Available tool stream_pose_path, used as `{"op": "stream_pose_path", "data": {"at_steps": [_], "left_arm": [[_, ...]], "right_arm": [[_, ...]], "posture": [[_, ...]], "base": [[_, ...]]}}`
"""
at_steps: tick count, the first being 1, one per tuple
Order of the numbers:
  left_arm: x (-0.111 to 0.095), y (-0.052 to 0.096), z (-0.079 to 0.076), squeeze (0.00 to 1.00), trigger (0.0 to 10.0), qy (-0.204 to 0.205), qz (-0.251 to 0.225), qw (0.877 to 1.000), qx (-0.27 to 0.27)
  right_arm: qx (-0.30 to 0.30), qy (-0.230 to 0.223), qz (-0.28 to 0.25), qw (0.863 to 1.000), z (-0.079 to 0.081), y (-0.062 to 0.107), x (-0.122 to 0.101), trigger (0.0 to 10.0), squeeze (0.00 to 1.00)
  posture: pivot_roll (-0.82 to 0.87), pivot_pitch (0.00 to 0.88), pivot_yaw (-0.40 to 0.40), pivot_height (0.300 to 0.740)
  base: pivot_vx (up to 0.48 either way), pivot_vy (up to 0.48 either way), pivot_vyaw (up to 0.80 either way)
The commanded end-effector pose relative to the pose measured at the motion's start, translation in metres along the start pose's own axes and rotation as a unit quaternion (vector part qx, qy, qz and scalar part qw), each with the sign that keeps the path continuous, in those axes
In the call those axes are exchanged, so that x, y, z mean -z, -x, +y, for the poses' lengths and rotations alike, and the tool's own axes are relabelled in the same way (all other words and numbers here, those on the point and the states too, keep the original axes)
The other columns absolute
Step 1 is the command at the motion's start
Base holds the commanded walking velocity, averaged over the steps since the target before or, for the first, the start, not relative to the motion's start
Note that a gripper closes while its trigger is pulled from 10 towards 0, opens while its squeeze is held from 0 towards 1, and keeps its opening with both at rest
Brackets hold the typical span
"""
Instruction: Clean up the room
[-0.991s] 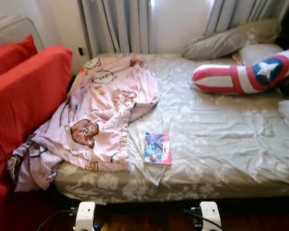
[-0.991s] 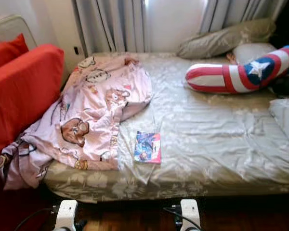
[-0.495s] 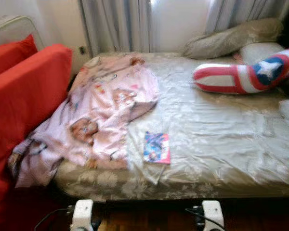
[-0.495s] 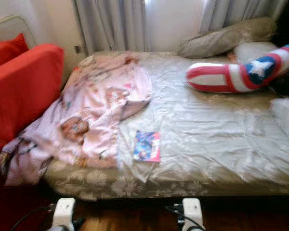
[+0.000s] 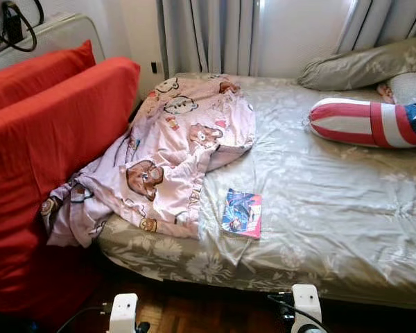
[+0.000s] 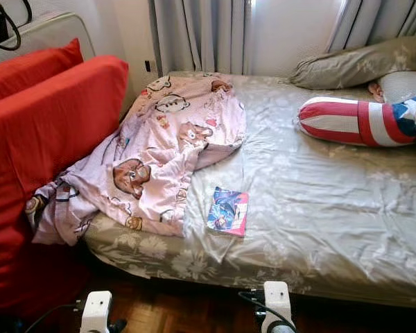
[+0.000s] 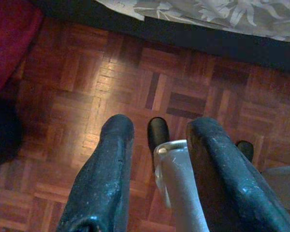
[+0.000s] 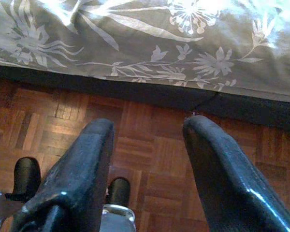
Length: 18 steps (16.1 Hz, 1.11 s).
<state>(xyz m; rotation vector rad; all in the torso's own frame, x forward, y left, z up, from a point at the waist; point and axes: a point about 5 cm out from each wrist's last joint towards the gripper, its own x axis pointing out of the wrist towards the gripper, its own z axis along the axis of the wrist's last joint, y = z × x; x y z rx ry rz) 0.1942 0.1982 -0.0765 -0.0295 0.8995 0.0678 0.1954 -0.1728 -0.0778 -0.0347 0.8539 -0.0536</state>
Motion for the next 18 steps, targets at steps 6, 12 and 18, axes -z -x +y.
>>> {"op": "stream_pose_path", "data": {"at_steps": [6, 12, 18], "left_arm": [[-0.003, -0.001, 0.000, 0.00, 10.0, -0.001, 0.005, 1.000, -0.003], [-0.005, -0.001, 0.001, 0.00, 10.0, -0.002, 0.001, 1.000, -0.006], [-0.004, 0.000, 0.010, 0.00, 10.0, -0.002, 0.000, 1.000, -0.009]], "right_arm": [[-0.003, -0.006, -0.015, 1.000, 0.004, -0.002, -0.009, 10.0, 0.00], [-0.013, -0.007, -0.015, 1.000, 0.007, -0.002, -0.010, 10.0, 0.00], [-0.025, 0.015, -0.010, 1.000, 0.011, -0.002, -0.008, 10.0, 0.00]], "posture": [[0.05, 0.000, -0.005, 0.740], [0.04, 0.000, -0.005, 0.740], [0.04, 0.000, -0.003, 0.740]], "base": [[0.000, 0.000, 0.42], [0.000, 0.000, 0.00], [0.082, 0.000, 0.09]]}}
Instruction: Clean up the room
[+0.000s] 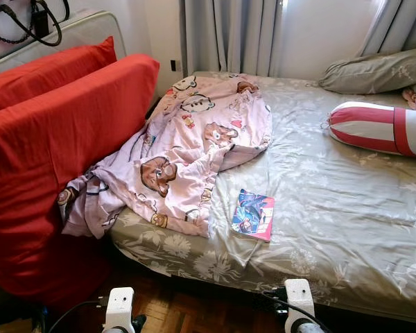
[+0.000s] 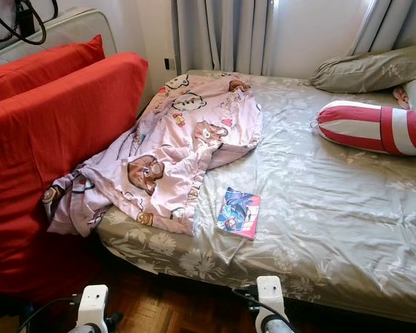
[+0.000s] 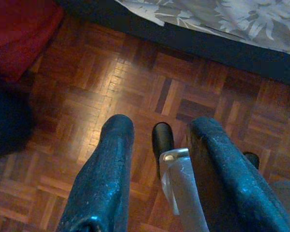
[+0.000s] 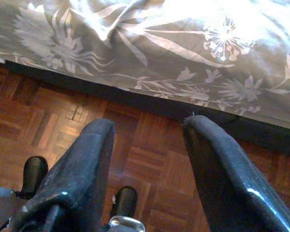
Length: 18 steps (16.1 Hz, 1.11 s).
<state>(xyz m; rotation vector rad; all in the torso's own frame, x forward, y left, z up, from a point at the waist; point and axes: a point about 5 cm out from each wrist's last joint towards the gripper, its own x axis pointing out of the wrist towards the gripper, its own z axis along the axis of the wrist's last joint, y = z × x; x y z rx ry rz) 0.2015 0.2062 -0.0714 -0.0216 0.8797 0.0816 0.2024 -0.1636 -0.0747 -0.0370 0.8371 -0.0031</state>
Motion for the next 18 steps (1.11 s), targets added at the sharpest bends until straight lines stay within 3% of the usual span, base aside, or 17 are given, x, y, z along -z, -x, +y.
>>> {"op": "stream_pose_path", "data": {"at_steps": [1, 12, 15, 18], "left_arm": [[0.0046, 0.0010, 0.0021, 0.00, 10.0, -0.001, 0.009, 1.000, -0.001], [0.0049, 0.0016, 0.0062, 0.00, 10.0, 0.000, 0.009, 1.000, -0.002], [0.0057, 0.0020, 0.0071, 0.00, 10.0, -0.001, 0.007, 1.000, -0.002], [0.0052, 0.0012, 0.0012, 0.00, 10.0, 0.000, 0.006, 1.000, 0.003]], "right_arm": [[-0.003, 0.005, 0.000, 1.000, 0.0011, -0.0002, -0.0007, 10.0, 0.00], [-0.004, -0.001, 0.001, 1.000, -0.0003, -0.0002, -0.0005, 10.0, 0.00], [-0.007, -0.004, -0.002, 1.000, 0.0003, 0.0001, -0.0002, 10.0, 0.00], [-0.005, -0.015, -0.001, 1.000, -0.0007, 0.0002, 0.0004, 10.0, 0.00]], "posture": [[0.04, 0.000, -0.003, 0.740], [0.04, 0.000, -0.004, 0.740], [0.04, 0.000, -0.005, 0.740], [0.04, 0.000, -0.006, 0.740]], "base": [[0.247, 0.000, 0.56], [0.250, 0.000, 0.00], [0.249, 0.000, 0.70], [0.247, 0.000, 0.00]]}}
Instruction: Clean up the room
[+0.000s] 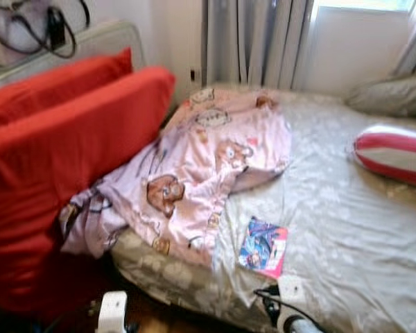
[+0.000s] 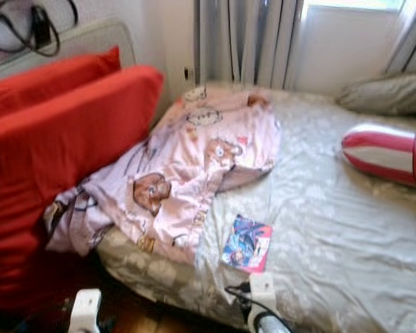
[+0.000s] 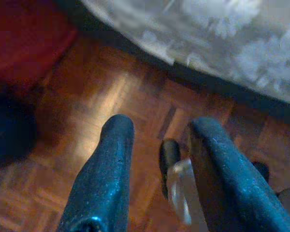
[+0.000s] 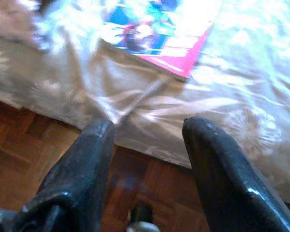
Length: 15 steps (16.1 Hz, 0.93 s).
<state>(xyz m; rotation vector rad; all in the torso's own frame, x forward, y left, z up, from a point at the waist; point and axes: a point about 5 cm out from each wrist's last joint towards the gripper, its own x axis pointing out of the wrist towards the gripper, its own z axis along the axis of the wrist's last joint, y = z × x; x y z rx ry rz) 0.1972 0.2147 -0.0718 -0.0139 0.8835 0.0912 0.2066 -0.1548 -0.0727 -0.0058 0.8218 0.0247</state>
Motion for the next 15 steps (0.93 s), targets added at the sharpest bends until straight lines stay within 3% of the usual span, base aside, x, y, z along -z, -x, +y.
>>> {"op": "stream_pose_path", "data": {"at_steps": [1, 10, 13, 15], "left_arm": [[0.0020, -0.0006, -0.0085, 0.00, 10.0, 0.001, 0.004, 1.000, 0.009], [0.0059, 0.0003, -0.0075, 0.00, 10.0, -0.004, 0.008, 1.000, 0.011], [0.0051, 0.0001, -0.0087, 0.00, 10.0, -0.003, 0.006, 1.000, 0.011], [0.0037, -0.0001, -0.0098, 0.00, 10.0, -0.004, 0.001, 1.000, 0.016]], "right_arm": [[0.015, -0.012, 0.007, 1.000, -0.0096, 0.0018, 0.0052, 10.0, 0.00], [0.002, -0.009, 0.005, 1.000, -0.0044, 0.0021, 0.0064, 10.0, 0.00], [-0.004, -0.004, 0.002, 1.000, -0.0027, 0.0017, 0.0048, 10.0, 0.00], [-0.007, -0.022, 0.002, 1.000, -0.0017, 0.0016, 0.0050, 10.0, 0.00]], "posture": [[0.04, 0.000, -0.006, 0.740], [0.04, 0.000, -0.001, 0.740], [0.03, 0.000, -0.005, 0.740], [0.04, 0.000, -0.005, 0.740]], "base": [[0.247, 0.000, 0.00], [0.250, 0.000, 0.00], [0.249, 0.000, 0.67], [0.000, 0.000, 0.00]]}}
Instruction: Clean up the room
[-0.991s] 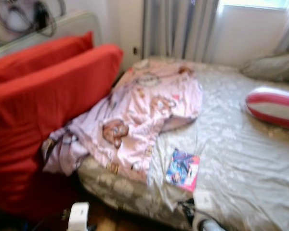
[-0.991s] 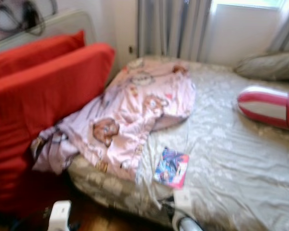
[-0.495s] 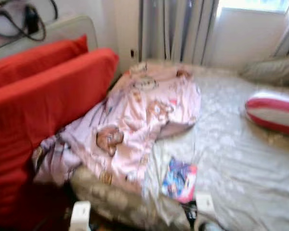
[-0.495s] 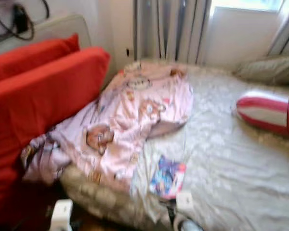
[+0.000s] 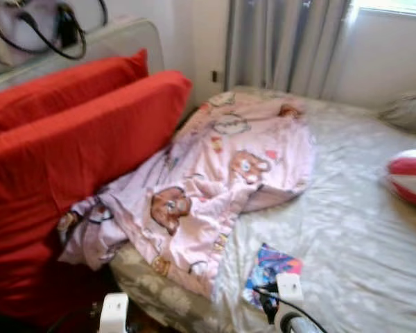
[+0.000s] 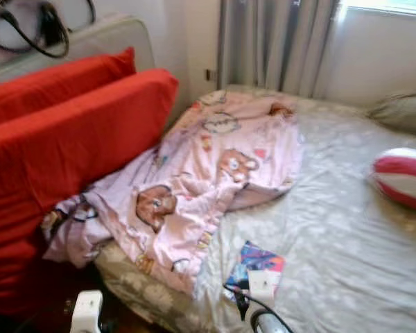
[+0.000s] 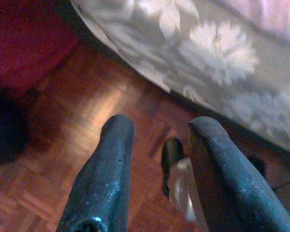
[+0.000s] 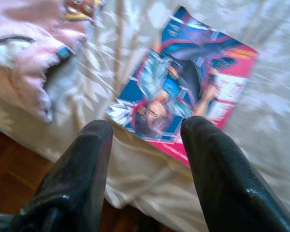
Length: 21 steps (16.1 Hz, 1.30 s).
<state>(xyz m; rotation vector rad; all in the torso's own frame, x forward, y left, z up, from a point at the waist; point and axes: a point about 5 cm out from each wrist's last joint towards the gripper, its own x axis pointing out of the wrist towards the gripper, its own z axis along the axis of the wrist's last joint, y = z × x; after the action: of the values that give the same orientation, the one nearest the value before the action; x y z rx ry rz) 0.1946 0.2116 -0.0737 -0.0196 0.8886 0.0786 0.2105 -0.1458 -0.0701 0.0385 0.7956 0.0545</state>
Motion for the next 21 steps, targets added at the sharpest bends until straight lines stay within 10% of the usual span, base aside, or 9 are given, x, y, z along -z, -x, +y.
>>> {"op": "stream_pose_path", "data": {"at_steps": [1, 6, 10, 15, 21], "left_arm": [[-0.002, -0.001, -0.006, 0.00, 10.0, -0.003, -0.008, 1.000, 0.013], [-0.066, -0.004, -0.010, 0.00, 10.0, 0.018, -0.141, 0.989, 0.045], [-0.121, 0.004, -0.026, 0.00, 10.0, 0.016, -0.276, 0.957, 0.089], [-0.131, 0.021, -0.024, 0.00, 10.0, 0.007, -0.371, 0.924, 0.094], [-0.134, 0.024, -0.025, 0.00, 10.0, 0.001, -0.378, 0.921, 0.094]], "right_arm": [[0.016, -0.009, 0.006, 1.000, -0.011, 0.002, 0.005, 10.0, 0.00], [0.014, -0.017, -0.092, 0.995, -0.014, -0.005, -0.043, 10.0, 0.00], [0.033, -0.031, -0.227, 0.973, -0.024, 0.001, -0.088, 10.0, 0.00], [0.045, -0.013, -0.303, 0.952, -0.031, 0.015, -0.091, 10.0, 0.00], [0.035, 0.009, -0.318, 0.947, -0.027, 0.021, -0.088, 10.0, 0.00]], "posture": [[0.03, 0.000, -0.005, 0.740], [0.02, 0.000, -0.006, 0.740], [0.02, 0.000, -0.018, 0.740], [0.01, 0.000, -0.015, 0.740], [0.00, 0.000, -0.014, 0.740]], "base": [[0.000, 0.000, 0.00], [0.000, 0.000, 0.00], [0.000, 0.000, 0.00], [0.000, 0.000, 0.00], [0.000, 0.000, 0.00]]}}
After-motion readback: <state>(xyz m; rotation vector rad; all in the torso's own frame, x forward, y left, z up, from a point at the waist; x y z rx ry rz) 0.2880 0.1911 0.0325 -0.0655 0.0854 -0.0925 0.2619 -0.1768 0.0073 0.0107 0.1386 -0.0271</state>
